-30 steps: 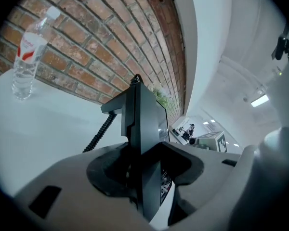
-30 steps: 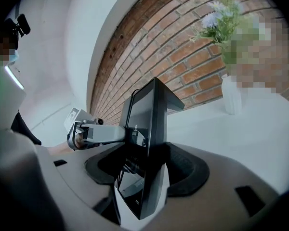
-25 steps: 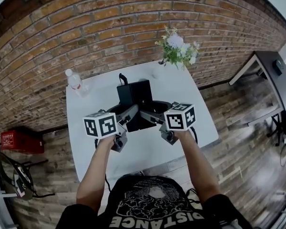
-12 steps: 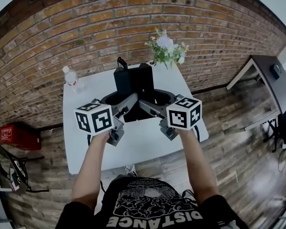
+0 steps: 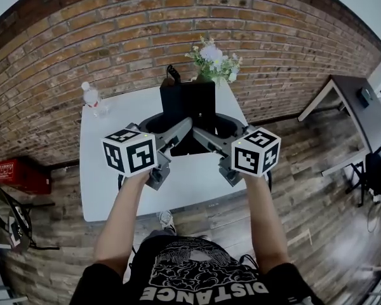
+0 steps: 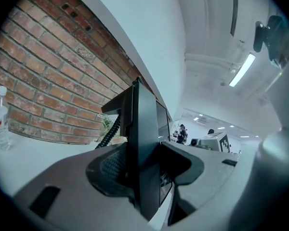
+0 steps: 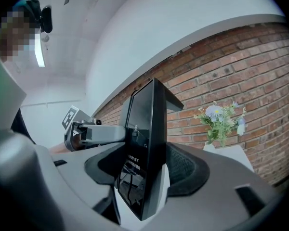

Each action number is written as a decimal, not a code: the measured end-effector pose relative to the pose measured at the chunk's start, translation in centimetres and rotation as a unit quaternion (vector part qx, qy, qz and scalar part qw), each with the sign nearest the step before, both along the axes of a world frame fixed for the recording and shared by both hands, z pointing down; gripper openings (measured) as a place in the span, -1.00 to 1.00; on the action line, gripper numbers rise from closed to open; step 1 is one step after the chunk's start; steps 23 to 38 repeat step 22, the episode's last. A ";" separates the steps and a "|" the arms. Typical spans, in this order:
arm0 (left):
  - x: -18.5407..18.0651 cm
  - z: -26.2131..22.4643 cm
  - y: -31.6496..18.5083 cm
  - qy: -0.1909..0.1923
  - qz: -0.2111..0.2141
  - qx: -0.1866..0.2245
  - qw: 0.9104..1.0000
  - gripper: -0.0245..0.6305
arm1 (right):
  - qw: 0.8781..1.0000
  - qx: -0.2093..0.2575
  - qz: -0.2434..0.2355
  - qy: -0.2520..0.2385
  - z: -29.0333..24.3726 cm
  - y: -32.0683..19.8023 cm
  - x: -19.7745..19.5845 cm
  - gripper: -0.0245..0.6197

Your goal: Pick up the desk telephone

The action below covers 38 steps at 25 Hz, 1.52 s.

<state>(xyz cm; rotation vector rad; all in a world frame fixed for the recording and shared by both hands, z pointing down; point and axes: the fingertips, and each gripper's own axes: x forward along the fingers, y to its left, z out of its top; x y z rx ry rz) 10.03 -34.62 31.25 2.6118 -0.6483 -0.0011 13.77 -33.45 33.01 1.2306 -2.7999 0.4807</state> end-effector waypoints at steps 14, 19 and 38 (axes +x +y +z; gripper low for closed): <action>1.3 0.0 1.6 -0.001 0.012 -0.005 1.000 -0.32 | 1.000 -0.001 0.009 0.003 -0.1 1.7 1.3 -0.12; 1.4 0.2 1.5 -0.001 0.011 -0.008 1.000 -0.32 | 1.000 0.000 0.008 0.004 0.1 1.5 1.4 -0.12; 1.4 0.4 1.3 -0.001 0.011 -0.009 1.000 -0.32 | 1.000 -0.001 0.007 0.004 0.3 1.4 1.4 -0.12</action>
